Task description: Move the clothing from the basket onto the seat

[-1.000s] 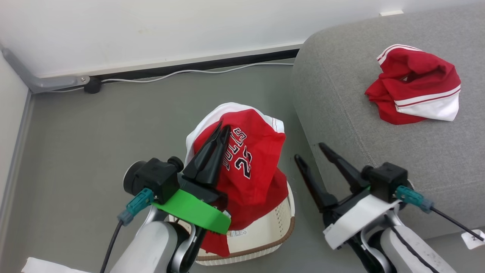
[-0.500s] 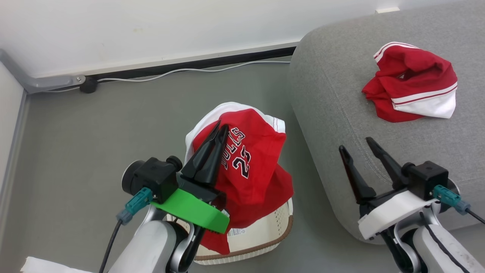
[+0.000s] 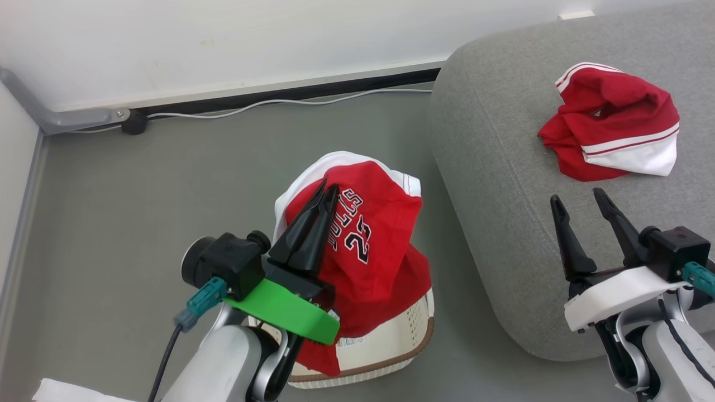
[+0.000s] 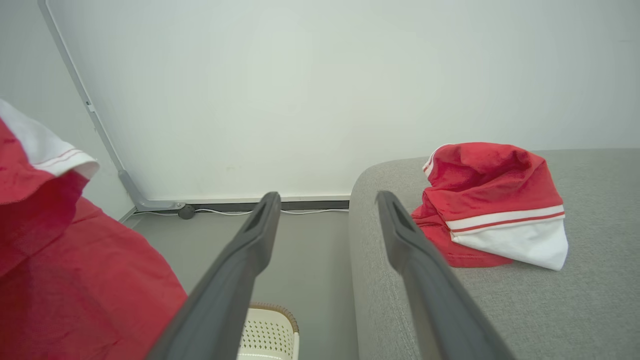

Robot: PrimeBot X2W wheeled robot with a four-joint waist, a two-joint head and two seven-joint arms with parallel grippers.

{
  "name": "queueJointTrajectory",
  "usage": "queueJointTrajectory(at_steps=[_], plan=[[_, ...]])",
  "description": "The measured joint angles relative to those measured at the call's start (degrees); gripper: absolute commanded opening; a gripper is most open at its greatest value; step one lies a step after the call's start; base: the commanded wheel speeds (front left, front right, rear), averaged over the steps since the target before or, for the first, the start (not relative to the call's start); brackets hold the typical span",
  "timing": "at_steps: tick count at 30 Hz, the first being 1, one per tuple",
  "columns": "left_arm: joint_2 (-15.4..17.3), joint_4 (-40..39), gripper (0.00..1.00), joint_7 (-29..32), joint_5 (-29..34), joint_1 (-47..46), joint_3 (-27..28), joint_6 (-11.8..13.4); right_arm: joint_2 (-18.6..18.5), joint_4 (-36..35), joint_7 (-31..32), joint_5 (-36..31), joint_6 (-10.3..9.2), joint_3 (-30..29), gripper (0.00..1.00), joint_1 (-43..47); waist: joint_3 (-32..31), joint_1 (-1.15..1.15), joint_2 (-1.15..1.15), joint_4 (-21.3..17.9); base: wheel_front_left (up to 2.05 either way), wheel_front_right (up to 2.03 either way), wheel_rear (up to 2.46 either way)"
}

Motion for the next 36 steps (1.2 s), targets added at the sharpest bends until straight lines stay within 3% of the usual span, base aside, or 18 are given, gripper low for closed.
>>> queueJointTrajectory(at_steps=[24,28,36], plan=[[-0.01,-0.08,0.00,-0.27,0.00,-0.31,-0.32,0.00,0.20,1.20,-0.42,0.33,0.20,0.75,1.00,0.01,0.35,0.00,0.00,0.46,0.00,0.00,0.00],[-0.04,-0.51,0.00,-0.46,0.09,-1.62,-0.30,0.00,0.20,1.12,0.31,0.29,1.75,3.16,1.00,-0.05,0.62,0.00,0.00,0.63,0.00,0.00,0.00],[-0.11,-1.12,0.00,-0.51,0.26,-3.05,-0.55,-0.07,1.26,1.40,2.67,-0.40,6.98,10.65,1.00,-1.70,1.00,0.00,0.00,1.05,0.00,0.00,0.00]])
